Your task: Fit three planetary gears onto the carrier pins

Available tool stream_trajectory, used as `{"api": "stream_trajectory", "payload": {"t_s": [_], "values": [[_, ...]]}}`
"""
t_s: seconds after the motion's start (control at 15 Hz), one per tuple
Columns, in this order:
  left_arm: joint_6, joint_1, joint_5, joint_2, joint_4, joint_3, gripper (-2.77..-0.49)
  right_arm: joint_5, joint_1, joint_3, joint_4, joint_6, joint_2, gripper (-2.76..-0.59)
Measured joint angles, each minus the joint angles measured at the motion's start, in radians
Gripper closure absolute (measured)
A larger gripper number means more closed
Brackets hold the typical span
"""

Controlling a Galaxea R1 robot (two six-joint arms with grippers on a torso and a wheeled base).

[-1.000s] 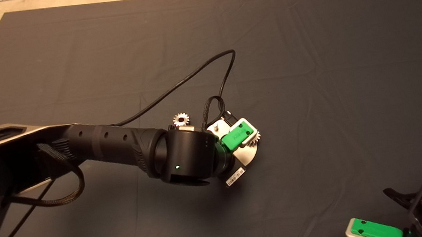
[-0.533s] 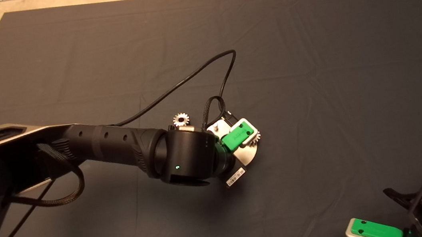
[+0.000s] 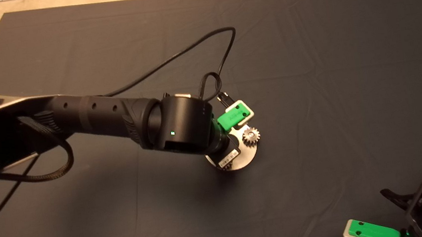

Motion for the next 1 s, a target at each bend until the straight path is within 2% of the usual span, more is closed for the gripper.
{"api": "stream_trajectory", "payload": {"t_s": [0.13,0.27,0.47,0.53,0.6,0.73,0.87,1.0], "values": [[0.031,-0.019,0.000,-0.017,-0.030,-0.047,-1.31,0.000,0.000,0.000,0.000,0.001,0.004,-1.89],[0.083,-0.027,0.000,-0.034,-0.041,-0.106,-1.31,-0.001,0.014,0.000,0.012,0.002,0.005,-1.89],[0.240,-0.029,-0.001,-0.055,-0.058,-0.250,-1.31,0.000,0.053,0.000,0.039,0.002,0.005,-1.89],[0.286,-0.032,-0.010,-0.066,-0.071,-0.305,-1.31,-0.001,0.060,0.000,0.049,0.003,0.005,-1.89],[0.317,-0.034,-0.007,-0.071,-0.074,-0.343,-1.31,0.000,0.063,0.000,0.057,0.003,0.005,-1.89],[0.351,-0.037,-0.004,-0.083,-0.089,-0.381,-1.31,-0.001,0.068,0.000,0.063,0.006,0.001,-1.89],[0.366,-0.045,-0.004,-0.083,-0.135,-0.395,-1.31,-0.001,0.072,0.000,0.068,0.006,0.000,-1.89],[0.377,-0.059,-0.004,-0.082,-0.168,-0.400,-1.31,0.000,0.073,0.000,0.071,0.007,0.000,-1.89]]}}
